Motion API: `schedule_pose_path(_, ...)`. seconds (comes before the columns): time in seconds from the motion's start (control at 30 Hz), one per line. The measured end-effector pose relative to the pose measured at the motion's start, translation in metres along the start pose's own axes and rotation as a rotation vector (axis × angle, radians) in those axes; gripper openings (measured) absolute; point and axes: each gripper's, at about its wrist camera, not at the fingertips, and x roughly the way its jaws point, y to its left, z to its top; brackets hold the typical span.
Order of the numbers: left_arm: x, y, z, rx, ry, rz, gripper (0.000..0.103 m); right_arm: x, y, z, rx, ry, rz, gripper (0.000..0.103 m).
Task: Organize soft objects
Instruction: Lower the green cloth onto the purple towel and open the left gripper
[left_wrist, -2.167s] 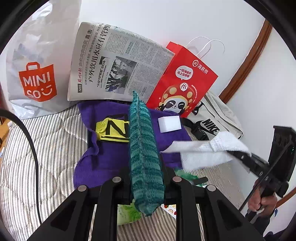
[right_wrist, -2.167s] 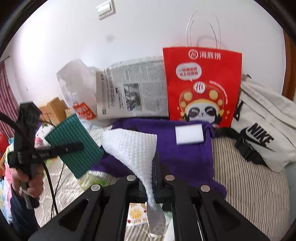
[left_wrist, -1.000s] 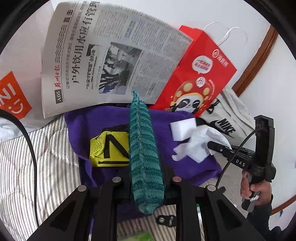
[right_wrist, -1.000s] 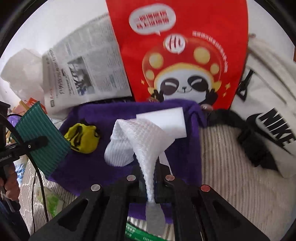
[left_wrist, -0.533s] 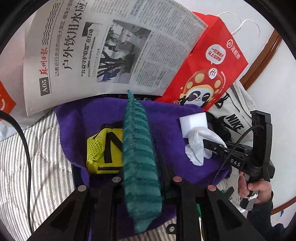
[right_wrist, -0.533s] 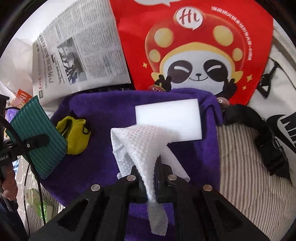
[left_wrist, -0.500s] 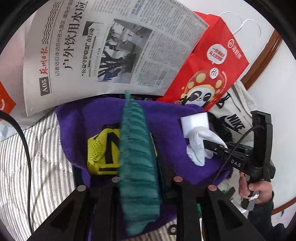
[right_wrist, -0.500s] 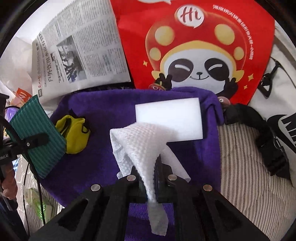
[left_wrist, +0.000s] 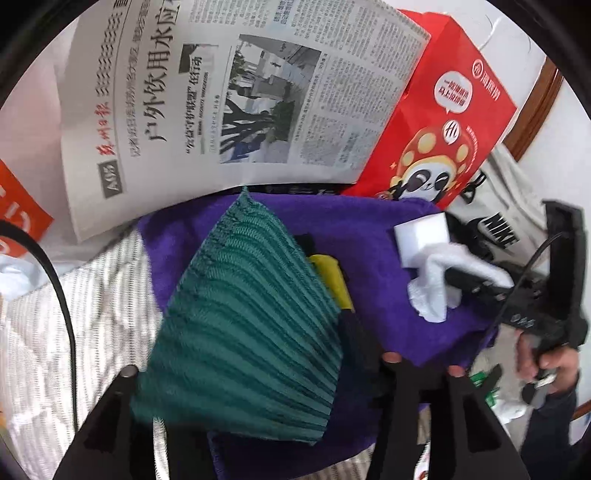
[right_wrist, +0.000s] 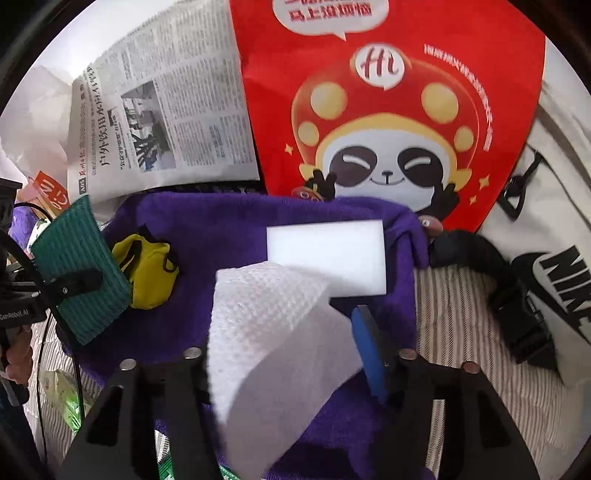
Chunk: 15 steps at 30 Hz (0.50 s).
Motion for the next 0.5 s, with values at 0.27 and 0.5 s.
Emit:
schedule_pose_path(0.27,-0.015,-0.002,-0.002,0.06,0.002,0.121,0.065,-0.004,0.002,0.002,-0.011,-0.003,-0.029,0.062)
schedule_pose_path(0.5,-0.024,-0.008,-0.007,0.144,0.012,0.242,0.07,-0.015,0.008,0.002,-0.027,-0.021,-0.029,0.064)
